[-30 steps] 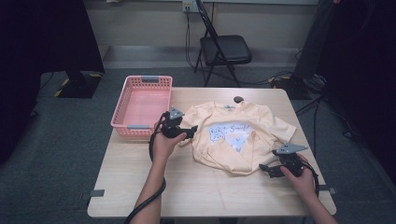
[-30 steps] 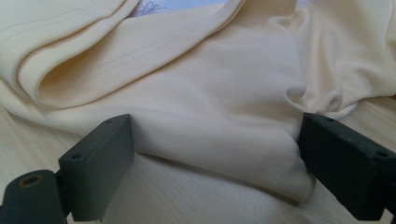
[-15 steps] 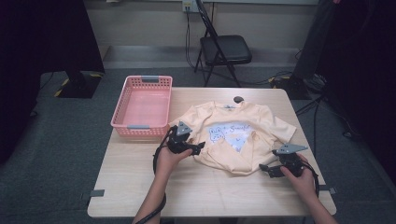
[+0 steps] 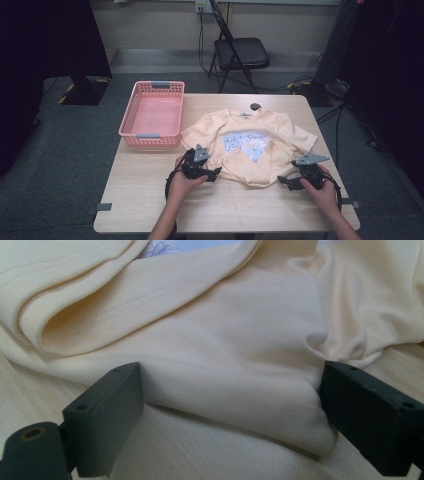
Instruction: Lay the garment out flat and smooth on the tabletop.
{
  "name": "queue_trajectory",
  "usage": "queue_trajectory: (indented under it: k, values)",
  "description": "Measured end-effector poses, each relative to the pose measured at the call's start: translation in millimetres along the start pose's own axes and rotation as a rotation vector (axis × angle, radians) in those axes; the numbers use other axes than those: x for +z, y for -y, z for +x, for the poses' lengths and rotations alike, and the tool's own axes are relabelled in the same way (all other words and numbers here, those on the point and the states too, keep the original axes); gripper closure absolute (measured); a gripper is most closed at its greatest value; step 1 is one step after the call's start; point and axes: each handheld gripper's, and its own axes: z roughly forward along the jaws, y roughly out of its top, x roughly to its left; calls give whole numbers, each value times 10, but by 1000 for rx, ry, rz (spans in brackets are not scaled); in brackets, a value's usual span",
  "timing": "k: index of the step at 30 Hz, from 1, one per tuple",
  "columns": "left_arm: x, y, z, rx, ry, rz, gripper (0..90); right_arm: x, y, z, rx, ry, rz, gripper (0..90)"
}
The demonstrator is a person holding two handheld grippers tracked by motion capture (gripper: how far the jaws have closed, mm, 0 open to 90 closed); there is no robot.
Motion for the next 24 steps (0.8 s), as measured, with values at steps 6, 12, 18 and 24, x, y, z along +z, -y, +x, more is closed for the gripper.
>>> queue_trajectory:
  k: [6, 12, 18, 24]
  values:
    - [-3, 74, -48, 27, -14, 28, 173, 0, 0, 1, 0, 0, 0, 101]
    - [25, 120, -79, 49, -20, 54, 165, -1, 0, 1, 0, 1, 0, 101]
    - [30, 156, -60, 17, 4, 39, 155, -1, 0, 2, -1, 1, 0, 100]
    - [31, 182, -42, 3, 15, 25, 147, -1, 0, 2, -2, 2, 0, 100]
